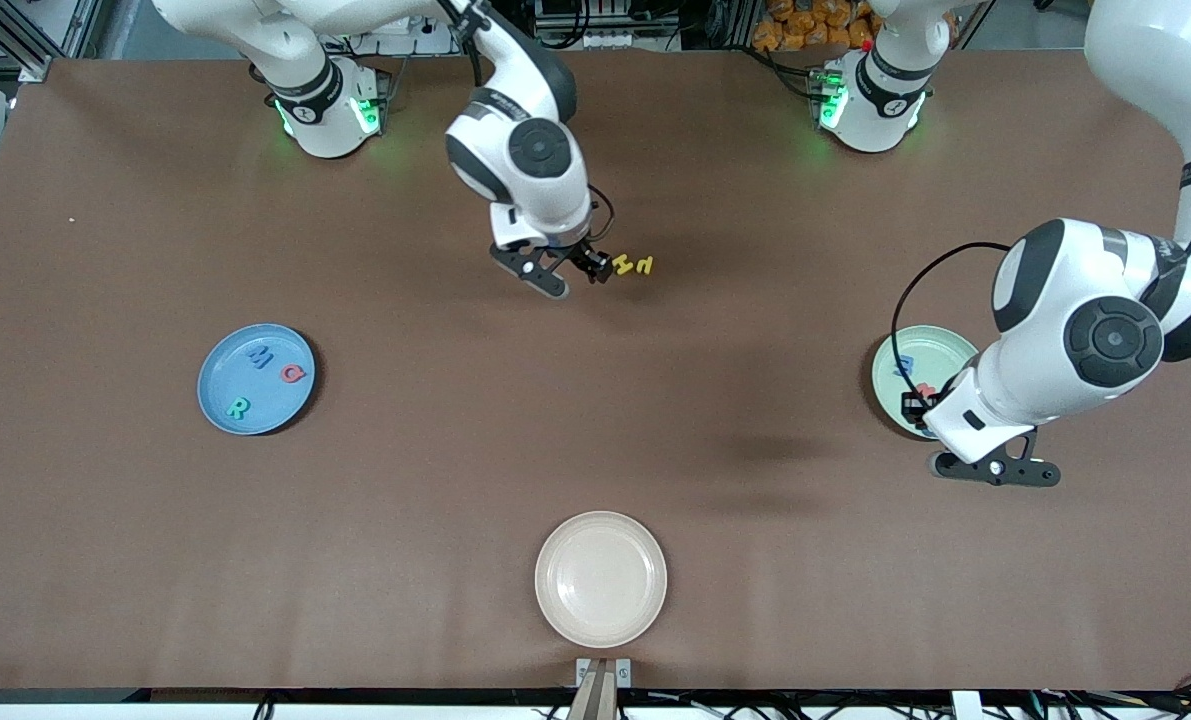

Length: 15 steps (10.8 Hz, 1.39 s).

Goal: Sort uppercase to blue plate, lowercase to green plate
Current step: 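Carry the blue e to the green plate while the right gripper reaches H, then release the e on the green plate while the right gripper grasps H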

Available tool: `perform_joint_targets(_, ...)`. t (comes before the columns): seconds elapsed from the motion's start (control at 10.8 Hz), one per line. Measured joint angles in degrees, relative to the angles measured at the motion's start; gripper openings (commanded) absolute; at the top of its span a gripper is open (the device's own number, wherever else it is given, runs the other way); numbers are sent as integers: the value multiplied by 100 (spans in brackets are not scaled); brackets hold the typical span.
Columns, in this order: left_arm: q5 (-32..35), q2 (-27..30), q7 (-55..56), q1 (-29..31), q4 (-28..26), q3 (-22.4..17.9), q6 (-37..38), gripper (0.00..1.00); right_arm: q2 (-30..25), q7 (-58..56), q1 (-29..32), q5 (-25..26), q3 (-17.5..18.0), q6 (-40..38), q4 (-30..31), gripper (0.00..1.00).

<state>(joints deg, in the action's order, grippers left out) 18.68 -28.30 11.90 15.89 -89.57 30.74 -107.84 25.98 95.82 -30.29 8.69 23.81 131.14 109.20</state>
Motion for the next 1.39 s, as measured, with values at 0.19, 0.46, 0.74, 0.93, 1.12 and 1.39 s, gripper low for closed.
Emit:
perform_joint_targets(0.19, 0, -2, -266, 356, -381, -1, -145, 0, 324, 1210, -154, 669, 172, 264, 2, 90)
perform_joint_targets(0.46, 0, 2, -517, 812, -1244, 2, -1015, 0, 670, 1845, -192, 823, 230, 815, 1, 90)
perform_joint_targets(0.74, 0, 33, -517, 991, -1782, 6, -1300, 0, 925, 2126, -198, 824, 231, 1107, -1, 89)
perform_joint_targets(0.93, 0, 48, -517, 1065, -1922, 9, -1313, 31, 1078, 2250, -198, 824, 231, 1248, -1, 89)
perform_joint_targets(1.12, 0, 63, -517, 1138, -2035, 12, -1313, 100, 1196, 2352, -208, 824, 234, 1359, -1, 88)
perform_joint_targets(1.39, 0, 207, -517, 1231, -2148, 60, -1300, 100, 1278, 2401, -234, 824, 239, 1466, -2, 83)
